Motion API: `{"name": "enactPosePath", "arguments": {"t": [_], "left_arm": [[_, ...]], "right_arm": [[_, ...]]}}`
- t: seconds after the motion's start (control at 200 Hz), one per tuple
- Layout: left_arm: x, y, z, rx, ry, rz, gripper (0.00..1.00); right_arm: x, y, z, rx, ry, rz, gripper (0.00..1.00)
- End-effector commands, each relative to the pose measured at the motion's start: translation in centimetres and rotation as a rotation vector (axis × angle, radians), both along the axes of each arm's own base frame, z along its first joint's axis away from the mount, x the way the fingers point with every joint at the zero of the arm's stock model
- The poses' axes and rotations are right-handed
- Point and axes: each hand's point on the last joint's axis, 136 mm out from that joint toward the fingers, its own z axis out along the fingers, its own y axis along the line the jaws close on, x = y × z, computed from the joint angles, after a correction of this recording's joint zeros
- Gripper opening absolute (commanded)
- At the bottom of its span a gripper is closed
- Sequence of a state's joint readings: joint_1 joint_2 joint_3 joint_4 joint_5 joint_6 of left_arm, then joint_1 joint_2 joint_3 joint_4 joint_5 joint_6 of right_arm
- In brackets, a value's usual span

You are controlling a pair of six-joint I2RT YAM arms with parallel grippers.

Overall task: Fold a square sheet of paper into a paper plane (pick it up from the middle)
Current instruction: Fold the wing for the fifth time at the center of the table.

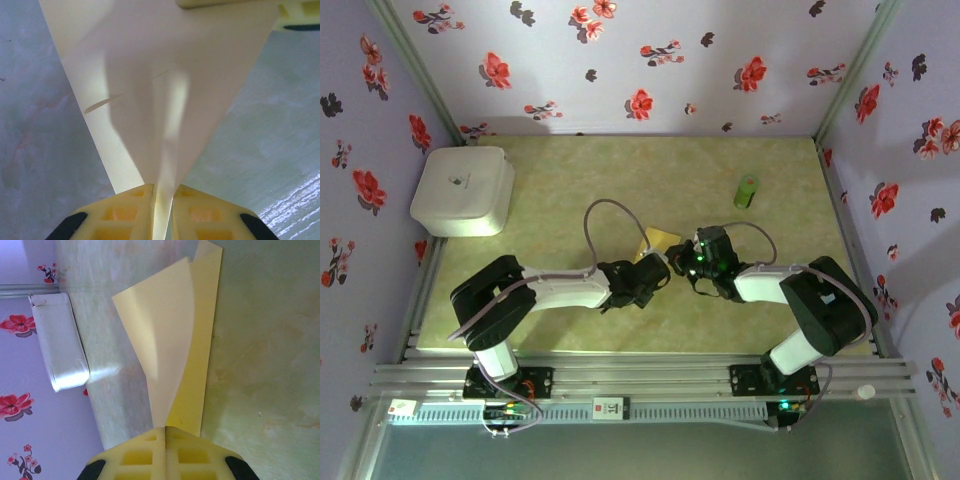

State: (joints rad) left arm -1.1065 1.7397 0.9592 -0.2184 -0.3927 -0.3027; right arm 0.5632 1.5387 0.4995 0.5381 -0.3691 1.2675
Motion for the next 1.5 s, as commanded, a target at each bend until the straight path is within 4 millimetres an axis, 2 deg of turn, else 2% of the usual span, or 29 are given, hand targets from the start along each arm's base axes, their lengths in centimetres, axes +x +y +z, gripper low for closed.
{"name": "enactPosePath", "arguments": {"t": [0.0,0.14,0.505,0.66,0.785,1.055,1.495], "left_arm": [[-0.38,0.15,0.36,-0.001,-0.019,-0.025,0.12],[-0.54,0.14,0.32,-0.006,-0.016,-0.035,0.09],[-0.61,-0.1,0.44,-0.019,-0.014,-0.042,0.07],[-0.62,0.08,0.49,-0.024,-0.018,-0.037,0.08],[-0.51,0.19,0.41,-0.019,-0.024,-0.031,0.14],[-0.27,0.11,0.12,-0.008,-0.03,-0.025,0.18],[-0.37,0.1,-0.1,-0.005,-0.026,-0.035,0.08]], "right_arm": [[0.24,-0.03,0.43,-0.009,-0.012,-0.01,0.01],[0.29,-0.15,0.4,-0.014,-0.003,-0.02,0.04],[0.49,-0.26,0.17,-0.015,0.007,-0.035,0.09],[0.54,-0.27,0.15,-0.018,0.009,-0.037,0.03],[0.46,-0.37,0.01,-0.023,0.019,-0.038,0.0],[0.29,-0.51,-0.11,-0.026,0.028,-0.041,0.0],[0.29,-0.49,-0.3,-0.031,0.034,-0.039,0.02]]}}
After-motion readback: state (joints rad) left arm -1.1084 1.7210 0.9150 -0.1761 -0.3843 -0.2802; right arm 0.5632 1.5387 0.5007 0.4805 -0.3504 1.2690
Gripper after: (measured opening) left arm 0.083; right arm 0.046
